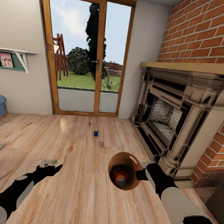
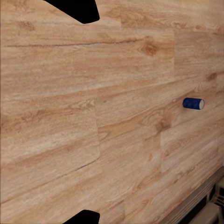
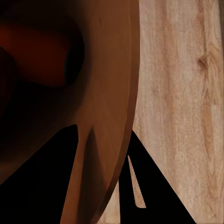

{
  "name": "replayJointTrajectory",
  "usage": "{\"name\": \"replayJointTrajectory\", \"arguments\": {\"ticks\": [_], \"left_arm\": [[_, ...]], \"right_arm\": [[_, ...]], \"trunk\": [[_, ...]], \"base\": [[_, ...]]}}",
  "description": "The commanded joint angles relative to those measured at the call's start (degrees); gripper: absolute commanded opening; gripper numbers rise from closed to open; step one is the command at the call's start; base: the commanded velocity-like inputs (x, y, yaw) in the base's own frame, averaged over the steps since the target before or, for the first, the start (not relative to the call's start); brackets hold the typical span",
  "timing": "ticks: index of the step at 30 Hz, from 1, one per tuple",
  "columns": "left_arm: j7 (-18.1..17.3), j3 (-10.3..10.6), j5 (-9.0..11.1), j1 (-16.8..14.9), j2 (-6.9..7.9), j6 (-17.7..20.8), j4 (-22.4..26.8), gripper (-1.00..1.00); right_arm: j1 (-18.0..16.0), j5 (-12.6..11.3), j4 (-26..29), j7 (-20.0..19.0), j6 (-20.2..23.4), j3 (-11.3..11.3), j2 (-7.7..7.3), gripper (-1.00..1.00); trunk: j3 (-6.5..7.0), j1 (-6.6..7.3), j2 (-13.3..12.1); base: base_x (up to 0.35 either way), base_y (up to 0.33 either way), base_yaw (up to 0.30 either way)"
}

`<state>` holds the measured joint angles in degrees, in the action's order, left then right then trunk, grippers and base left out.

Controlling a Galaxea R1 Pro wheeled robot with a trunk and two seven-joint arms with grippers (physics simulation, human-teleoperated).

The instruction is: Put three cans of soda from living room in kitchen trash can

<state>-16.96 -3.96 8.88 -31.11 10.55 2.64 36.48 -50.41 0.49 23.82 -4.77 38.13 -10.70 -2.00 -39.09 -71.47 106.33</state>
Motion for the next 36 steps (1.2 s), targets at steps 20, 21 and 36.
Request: {"name": "replayJointTrajectory", "arguments": {"ticks": [20,21,36], "left_arm": [[0.1,0.1,0.0,0.0,0.0,-0.1,-1.5,1.0],[0.1,0.1,0.0,0.0,0.0,-0.1,-1.5,1.0],[0.1,0.1,0.0,0.0,0.0,-0.1,-1.6,1.0]], "right_arm": [[0.0,-0.5,0.1,0.0,0.0,0.3,-0.17,-1.0],[0.0,-0.5,0.1,0.0,0.0,0.3,-0.17,-1.0],[0.0,-0.5,0.1,0.0,0.0,0.2,-0.12,-1.0]], "trunk": [[0.01,0.0,0.0],[0.01,0.0,0.0],[0.01,0.0,0.0]], "base": [[0.322,0.0,0.0],[0.322,0.0,0.0],[0.322,0.0,0.0]]}}
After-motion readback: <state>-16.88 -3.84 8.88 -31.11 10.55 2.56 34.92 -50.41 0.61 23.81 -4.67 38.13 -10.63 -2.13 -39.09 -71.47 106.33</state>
